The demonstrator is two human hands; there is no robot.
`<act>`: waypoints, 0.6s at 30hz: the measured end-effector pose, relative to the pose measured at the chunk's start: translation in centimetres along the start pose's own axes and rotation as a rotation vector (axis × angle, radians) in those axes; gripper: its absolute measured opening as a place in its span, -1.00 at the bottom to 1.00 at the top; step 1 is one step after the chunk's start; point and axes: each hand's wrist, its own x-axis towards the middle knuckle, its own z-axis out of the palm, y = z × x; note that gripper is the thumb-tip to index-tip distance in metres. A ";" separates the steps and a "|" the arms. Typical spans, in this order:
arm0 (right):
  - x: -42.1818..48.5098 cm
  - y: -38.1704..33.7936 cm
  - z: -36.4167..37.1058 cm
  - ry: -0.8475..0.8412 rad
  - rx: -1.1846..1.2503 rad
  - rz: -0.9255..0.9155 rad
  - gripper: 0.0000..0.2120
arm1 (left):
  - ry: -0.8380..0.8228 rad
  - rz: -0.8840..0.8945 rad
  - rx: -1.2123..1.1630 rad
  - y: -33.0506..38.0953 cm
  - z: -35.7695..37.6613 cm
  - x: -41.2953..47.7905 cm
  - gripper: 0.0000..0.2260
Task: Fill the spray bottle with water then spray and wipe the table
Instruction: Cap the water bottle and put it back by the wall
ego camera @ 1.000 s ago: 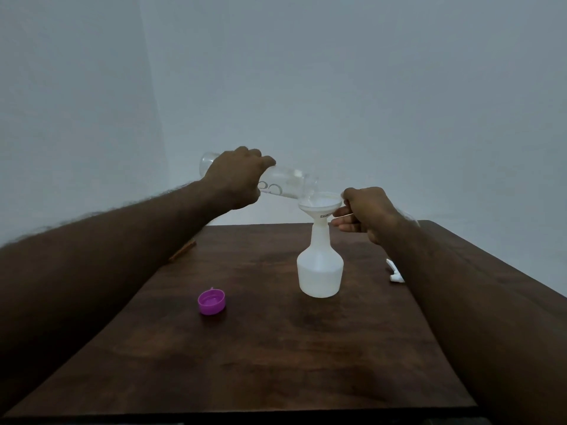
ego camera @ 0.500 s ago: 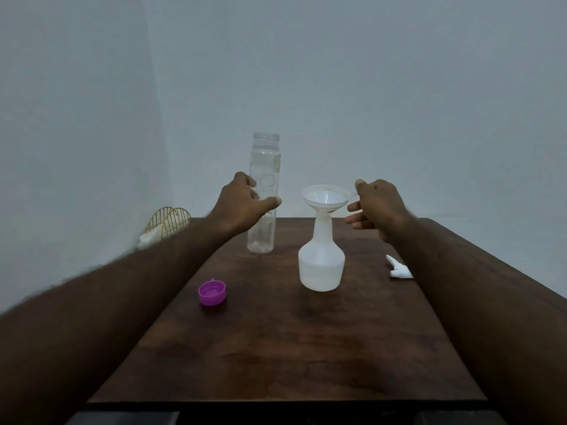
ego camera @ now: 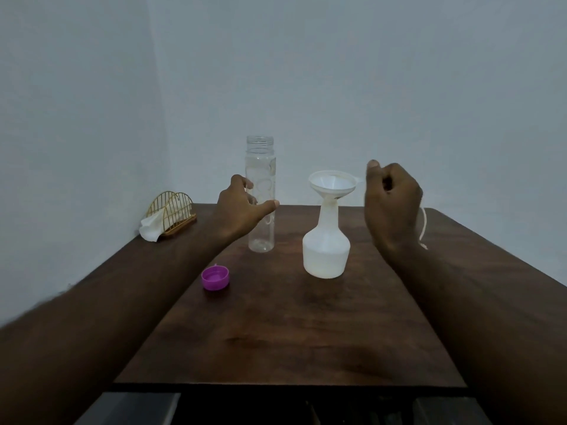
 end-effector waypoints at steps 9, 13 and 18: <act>-7.0 -3.7 5.5 -0.592 0.108 0.003 -0.73 | -0.037 0.012 0.034 -4.1 0.3 -2.3 -0.47; -10.0 -3.7 7.0 -1.006 0.030 0.158 -0.79 | -0.035 0.003 0.082 -5.8 -0.5 -2.2 -0.48; -13.1 -2.8 9.4 -1.224 -0.253 0.124 -0.76 | -0.074 -0.011 0.101 -6.4 -1.2 -1.7 -0.33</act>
